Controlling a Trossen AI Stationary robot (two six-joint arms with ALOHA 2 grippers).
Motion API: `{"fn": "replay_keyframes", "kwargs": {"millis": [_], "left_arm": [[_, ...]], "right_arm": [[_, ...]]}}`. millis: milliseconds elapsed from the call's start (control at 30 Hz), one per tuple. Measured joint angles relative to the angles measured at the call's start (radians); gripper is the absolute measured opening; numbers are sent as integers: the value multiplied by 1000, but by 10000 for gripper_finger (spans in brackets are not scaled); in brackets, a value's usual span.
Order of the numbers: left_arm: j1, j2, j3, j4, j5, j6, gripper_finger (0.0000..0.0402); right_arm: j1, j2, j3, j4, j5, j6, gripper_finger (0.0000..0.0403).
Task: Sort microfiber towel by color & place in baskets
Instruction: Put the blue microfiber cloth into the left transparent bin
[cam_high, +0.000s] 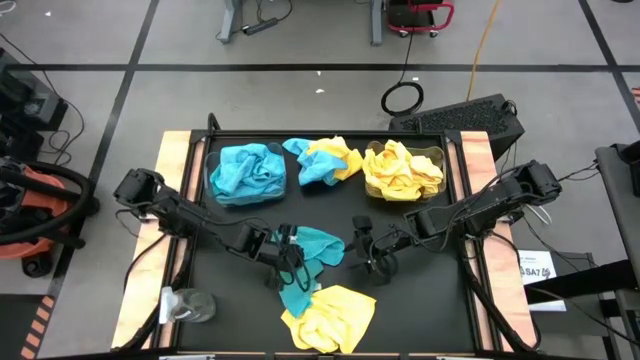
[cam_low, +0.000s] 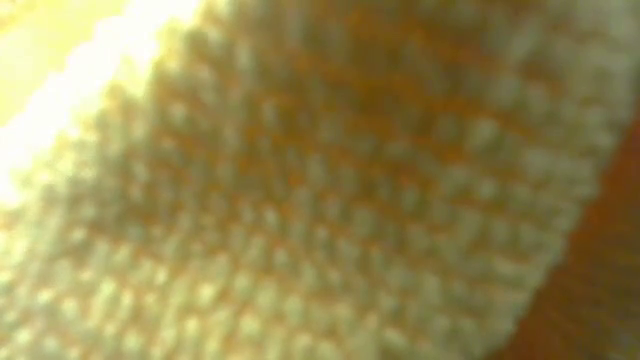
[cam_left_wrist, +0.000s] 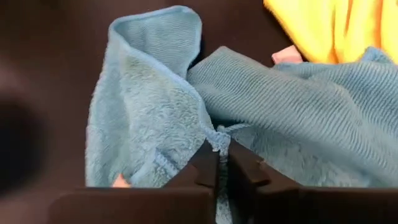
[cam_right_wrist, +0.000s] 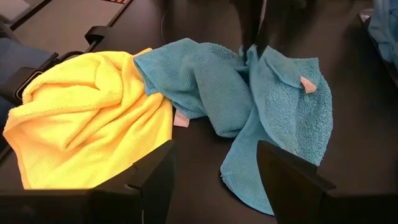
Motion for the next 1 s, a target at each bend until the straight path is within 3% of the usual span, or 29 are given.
{"fn": "replay_keyframes", "kwargs": {"millis": [167, 367, 733, 1000], "left_arm": [[2, -52, 47, -75, -144, 27, 10], [-8, -144, 188, -144, -312, 111, 5], [-87, -208, 454, -159, -502, 366, 3], [-78, -209, 504, -273, -844, 389, 2]], "right_arm": [[0, 0, 0, 1, 0, 0, 215], [0, 0, 0, 2, 0, 12, 215], [21, 35, 0, 14, 0, 22, 215], [30, 62, 0, 19, 1, 26, 215]]}}
